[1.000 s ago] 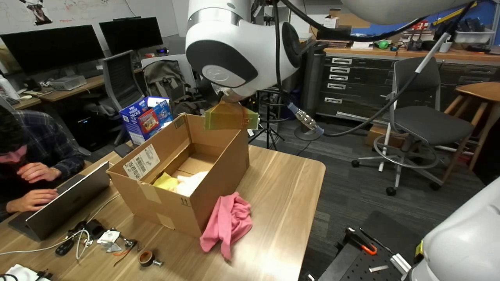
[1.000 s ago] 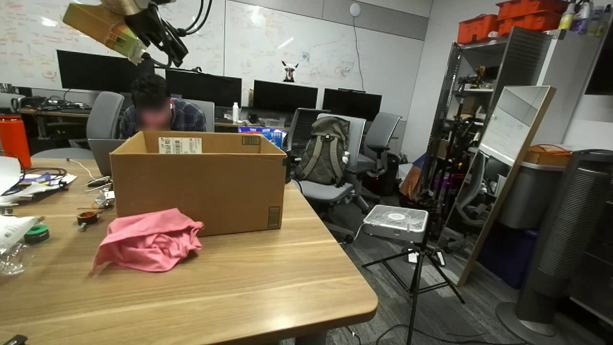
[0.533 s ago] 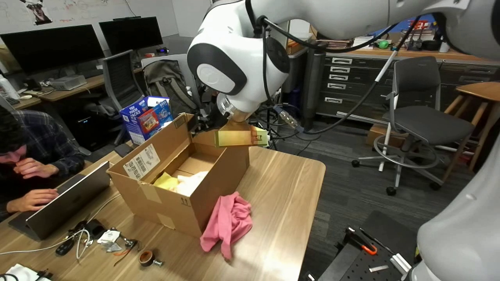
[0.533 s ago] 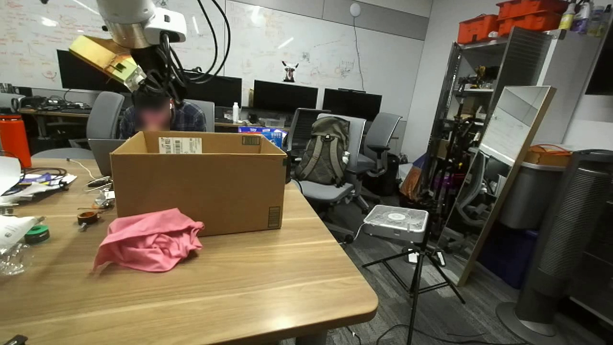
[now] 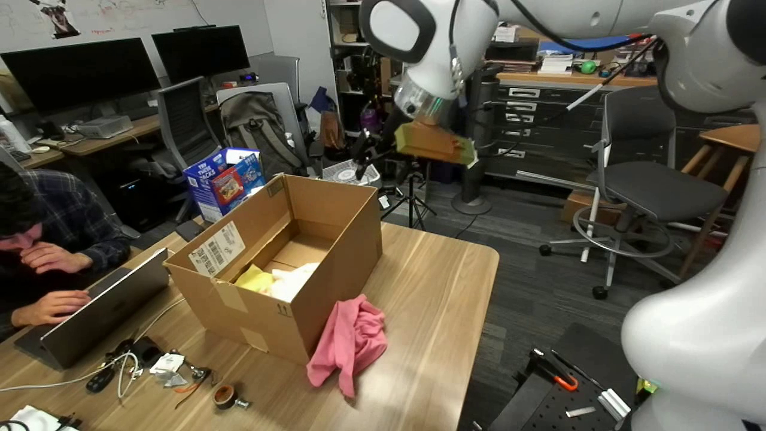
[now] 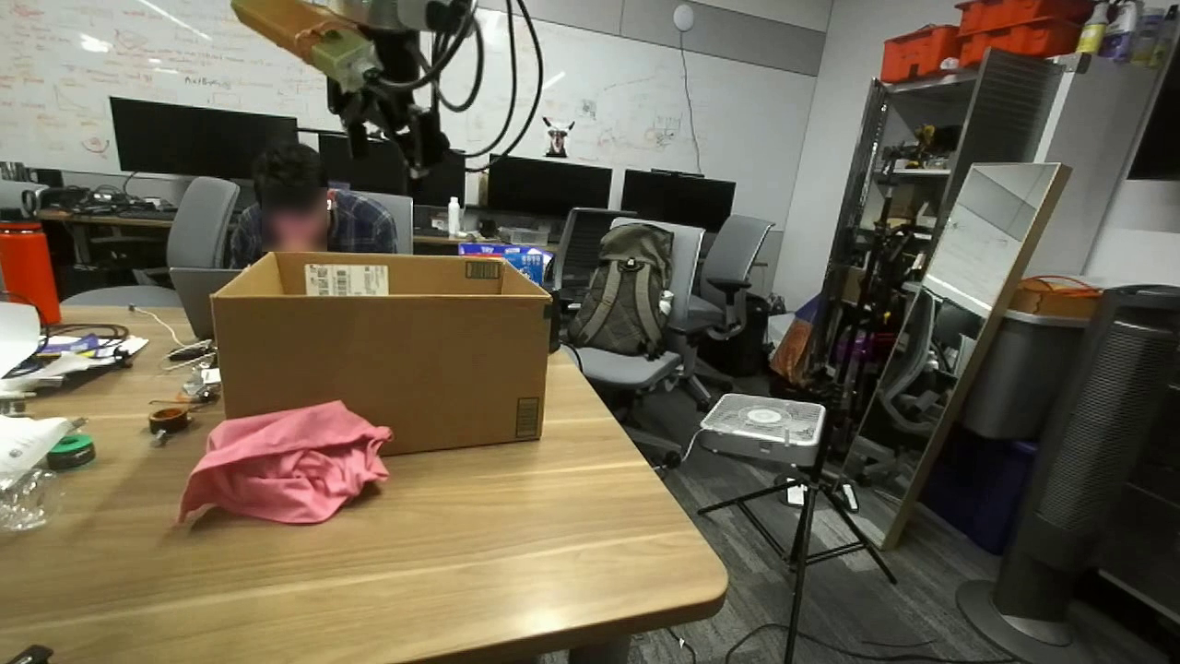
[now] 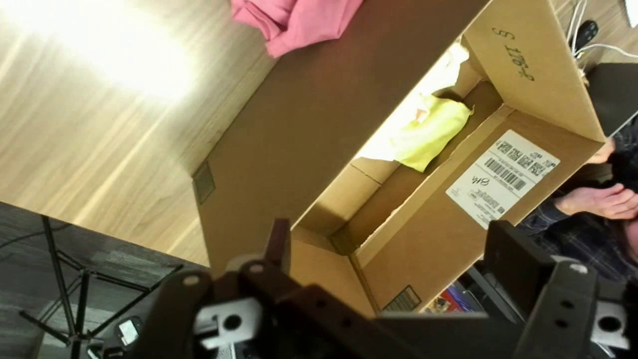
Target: Pick up three cloths from the table and put them in the box.
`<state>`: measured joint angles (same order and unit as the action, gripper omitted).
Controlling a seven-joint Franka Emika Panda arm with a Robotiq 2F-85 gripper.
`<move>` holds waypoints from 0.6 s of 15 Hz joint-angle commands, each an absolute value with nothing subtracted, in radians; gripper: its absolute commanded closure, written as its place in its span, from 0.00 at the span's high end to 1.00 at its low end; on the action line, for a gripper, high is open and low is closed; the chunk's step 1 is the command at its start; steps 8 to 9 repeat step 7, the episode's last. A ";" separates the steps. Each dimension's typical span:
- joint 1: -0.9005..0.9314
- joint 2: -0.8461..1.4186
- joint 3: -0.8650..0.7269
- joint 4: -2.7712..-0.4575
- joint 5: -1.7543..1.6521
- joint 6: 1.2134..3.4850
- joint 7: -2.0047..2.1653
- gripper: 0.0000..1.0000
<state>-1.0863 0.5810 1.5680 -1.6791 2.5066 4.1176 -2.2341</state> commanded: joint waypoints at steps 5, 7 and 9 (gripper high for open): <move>-1.406 0.807 1.787 -1.749 2.506 4.219 -2.348 1.00; -1.423 0.868 1.797 -1.753 2.507 4.255 -2.372 1.00; -1.423 0.868 1.797 -1.753 2.507 4.255 -2.372 1.00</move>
